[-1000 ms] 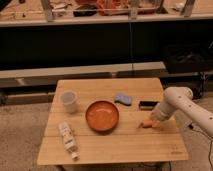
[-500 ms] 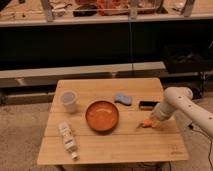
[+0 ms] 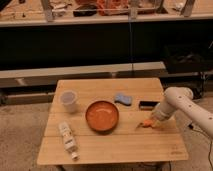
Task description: Drag the pepper across the table
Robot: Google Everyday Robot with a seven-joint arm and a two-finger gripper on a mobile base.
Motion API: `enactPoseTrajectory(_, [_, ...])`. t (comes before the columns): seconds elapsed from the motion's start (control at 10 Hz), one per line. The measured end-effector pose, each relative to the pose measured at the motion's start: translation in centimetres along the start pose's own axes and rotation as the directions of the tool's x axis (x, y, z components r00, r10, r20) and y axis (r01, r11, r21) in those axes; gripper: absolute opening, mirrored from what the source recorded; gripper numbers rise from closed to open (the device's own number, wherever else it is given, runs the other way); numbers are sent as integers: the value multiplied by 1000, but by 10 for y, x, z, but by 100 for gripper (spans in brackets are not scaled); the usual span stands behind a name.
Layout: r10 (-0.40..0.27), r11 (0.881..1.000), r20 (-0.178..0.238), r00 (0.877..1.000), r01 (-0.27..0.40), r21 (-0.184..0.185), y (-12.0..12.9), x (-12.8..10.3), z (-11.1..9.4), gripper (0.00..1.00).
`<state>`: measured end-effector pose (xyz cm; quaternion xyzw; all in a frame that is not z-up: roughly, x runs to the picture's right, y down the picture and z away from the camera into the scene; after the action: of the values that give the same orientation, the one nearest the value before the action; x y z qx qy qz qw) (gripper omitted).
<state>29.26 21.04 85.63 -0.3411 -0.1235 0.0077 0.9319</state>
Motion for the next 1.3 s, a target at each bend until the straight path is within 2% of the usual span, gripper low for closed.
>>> enactPoseTrajectory(1.3, [26, 1000, 5, 1000, -26, -8, -2, 1, 2, 0])
